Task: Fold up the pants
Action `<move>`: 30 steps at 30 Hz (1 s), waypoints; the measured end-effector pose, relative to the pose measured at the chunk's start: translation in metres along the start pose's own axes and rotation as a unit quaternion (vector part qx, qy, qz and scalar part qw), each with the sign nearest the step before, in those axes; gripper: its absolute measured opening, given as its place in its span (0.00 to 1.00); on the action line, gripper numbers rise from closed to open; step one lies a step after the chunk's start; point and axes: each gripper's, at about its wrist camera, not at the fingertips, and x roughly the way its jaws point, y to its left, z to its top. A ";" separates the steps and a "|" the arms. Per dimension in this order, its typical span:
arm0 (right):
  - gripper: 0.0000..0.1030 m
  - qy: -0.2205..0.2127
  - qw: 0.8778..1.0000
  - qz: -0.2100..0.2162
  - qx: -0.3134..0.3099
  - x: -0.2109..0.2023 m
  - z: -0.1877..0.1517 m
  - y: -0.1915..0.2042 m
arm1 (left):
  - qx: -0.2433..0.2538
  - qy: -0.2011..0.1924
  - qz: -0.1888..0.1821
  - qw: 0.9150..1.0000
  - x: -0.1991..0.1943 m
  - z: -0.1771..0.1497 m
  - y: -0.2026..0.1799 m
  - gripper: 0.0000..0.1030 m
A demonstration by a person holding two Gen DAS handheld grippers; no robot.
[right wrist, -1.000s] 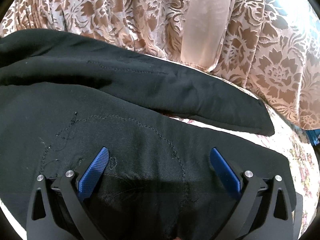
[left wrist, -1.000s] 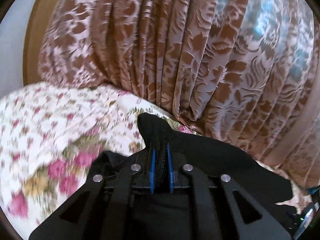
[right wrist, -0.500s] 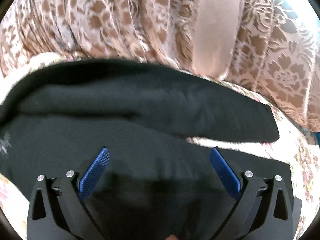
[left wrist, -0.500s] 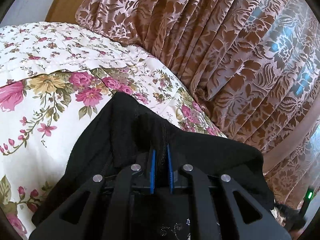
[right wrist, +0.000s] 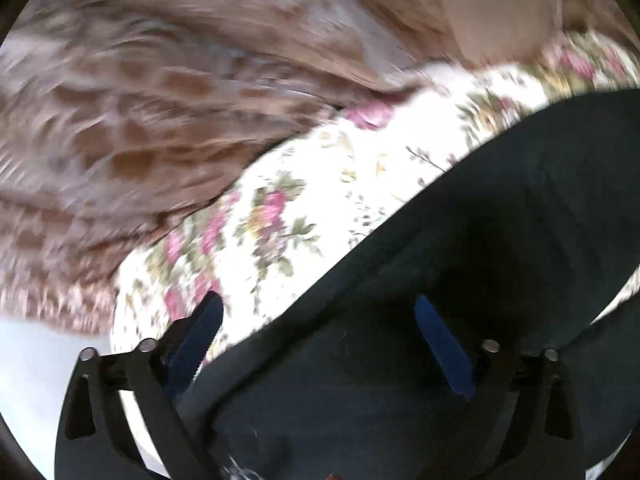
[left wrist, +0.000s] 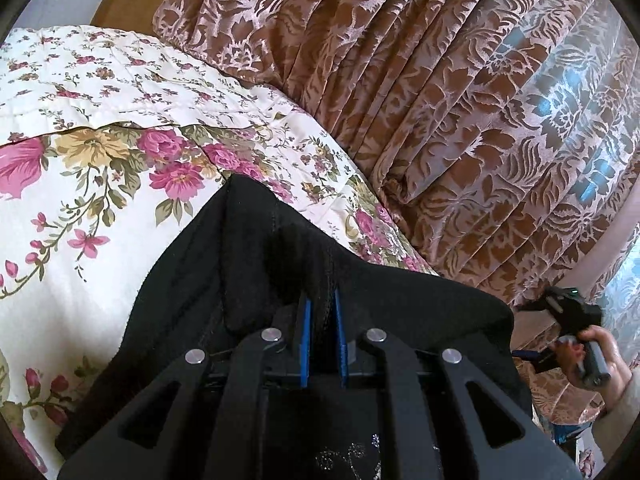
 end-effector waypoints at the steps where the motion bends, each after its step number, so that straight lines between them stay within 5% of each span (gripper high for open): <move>1: 0.74 0.002 1.000 -0.019 0.000 0.005 0.001 -0.001 | 0.000 0.001 -0.001 1.000 0.000 0.000 0.001 0.09; 2: 0.67 0.003 1.000 -0.030 0.005 0.008 0.001 -0.005 | -0.002 0.003 -0.001 1.000 0.000 0.001 0.001 0.09; 4: 0.36 0.023 1.000 -0.002 0.021 0.012 -0.001 -0.016 | -0.009 0.015 -0.005 1.000 0.001 0.006 0.001 0.09; 7: 0.15 0.016 0.999 0.043 0.015 -0.010 -0.006 -0.022 | -0.018 0.011 -0.019 1.000 -0.004 0.024 -0.005 0.09; 13: 0.14 -0.052 0.985 0.155 -0.054 -0.106 -0.030 -0.020 | 0.002 -0.048 -0.076 0.996 -0.036 0.090 -0.039 0.09; 18: 0.14 -0.085 0.964 0.215 -0.128 -0.160 -0.101 -0.052 | 0.019 -0.057 -0.093 0.994 -0.063 0.092 -0.032 0.09; 22: 0.14 -0.082 0.961 0.206 -0.168 -0.134 -0.173 -0.094 | -0.040 -0.027 -0.070 0.996 -0.064 0.052 0.014 0.10; 26: 0.14 -0.063 0.968 0.182 -0.161 -0.086 -0.211 -0.126 | -0.130 -0.005 -0.062 0.990 -0.068 0.005 0.060 0.13; 28: 0.14 -0.064 0.972 0.169 -0.152 -0.067 -0.217 -0.135 | -0.136 -0.008 -0.073 0.988 -0.077 -0.004 0.060 0.19; 30: 0.14 -0.068 0.972 0.176 -0.139 -0.059 -0.218 -0.141 | -0.125 -0.009 -0.075 0.989 -0.086 -0.007 0.054 0.36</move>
